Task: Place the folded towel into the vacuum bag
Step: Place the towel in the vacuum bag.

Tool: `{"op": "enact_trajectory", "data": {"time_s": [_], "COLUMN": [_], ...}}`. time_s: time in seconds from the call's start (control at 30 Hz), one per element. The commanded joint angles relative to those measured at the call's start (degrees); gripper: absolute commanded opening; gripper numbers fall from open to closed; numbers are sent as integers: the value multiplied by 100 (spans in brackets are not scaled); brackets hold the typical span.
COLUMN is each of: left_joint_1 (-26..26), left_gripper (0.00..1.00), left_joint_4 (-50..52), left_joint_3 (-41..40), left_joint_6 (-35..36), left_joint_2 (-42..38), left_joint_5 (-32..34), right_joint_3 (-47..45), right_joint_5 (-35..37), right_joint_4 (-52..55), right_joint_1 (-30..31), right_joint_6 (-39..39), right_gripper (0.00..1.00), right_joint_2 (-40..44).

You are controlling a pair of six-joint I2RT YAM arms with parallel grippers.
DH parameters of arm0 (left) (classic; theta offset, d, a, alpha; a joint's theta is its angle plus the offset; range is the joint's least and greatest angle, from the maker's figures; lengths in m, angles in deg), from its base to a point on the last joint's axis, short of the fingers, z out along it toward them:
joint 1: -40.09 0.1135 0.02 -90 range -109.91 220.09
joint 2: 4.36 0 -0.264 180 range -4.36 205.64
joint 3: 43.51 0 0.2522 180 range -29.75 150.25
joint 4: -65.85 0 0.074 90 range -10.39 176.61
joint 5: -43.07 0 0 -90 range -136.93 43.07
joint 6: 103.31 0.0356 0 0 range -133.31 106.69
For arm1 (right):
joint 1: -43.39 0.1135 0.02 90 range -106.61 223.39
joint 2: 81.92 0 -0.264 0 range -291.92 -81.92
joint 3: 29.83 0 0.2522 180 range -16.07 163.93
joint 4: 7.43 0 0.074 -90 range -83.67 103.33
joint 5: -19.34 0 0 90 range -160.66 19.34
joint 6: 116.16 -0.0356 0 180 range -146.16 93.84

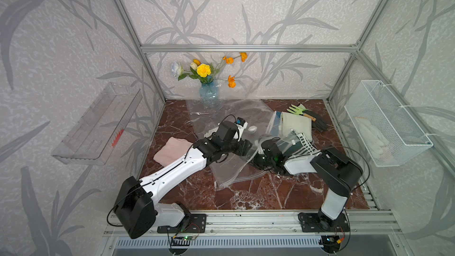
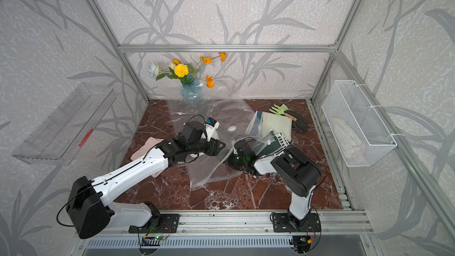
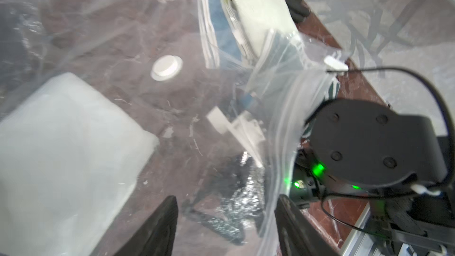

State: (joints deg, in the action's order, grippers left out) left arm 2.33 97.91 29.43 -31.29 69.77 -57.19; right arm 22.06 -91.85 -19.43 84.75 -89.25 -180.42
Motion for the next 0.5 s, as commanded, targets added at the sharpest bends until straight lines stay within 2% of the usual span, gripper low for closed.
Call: {"op": "enact_trajectory", "data": {"time_s": [0.0, 0.13, 0.27, 0.4, 0.47], "left_joint_1": [454, 791, 805, 798, 804], "left_gripper": [64, 63, 62, 62, 62], "left_joint_4": [-137, -99, -201, -475, -515], "left_joint_3": [-21, 13, 79, -181, -288], "left_joint_6": [-782, -1184, -1260, -1554, -1584], "left_joint_2": [-377, 9, 793, 1250, 1422], "left_joint_5": [394, 692, 299, 394, 501], "right_joint_3": [-136, 126, 340, 499, 893], "right_joint_5": [309, 711, 636, 941, 1145], "right_joint_4": [2527, 4495, 5569, 6437, 6960], "right_joint_1": [29, 23, -105, -154, -254], "right_joint_6": [876, 1774, 2120, 2352, 2583], "right_gripper": [69, 69, 67, 57, 52], "right_joint_2": [1195, 2424, 2916, 4027, 4400]}}
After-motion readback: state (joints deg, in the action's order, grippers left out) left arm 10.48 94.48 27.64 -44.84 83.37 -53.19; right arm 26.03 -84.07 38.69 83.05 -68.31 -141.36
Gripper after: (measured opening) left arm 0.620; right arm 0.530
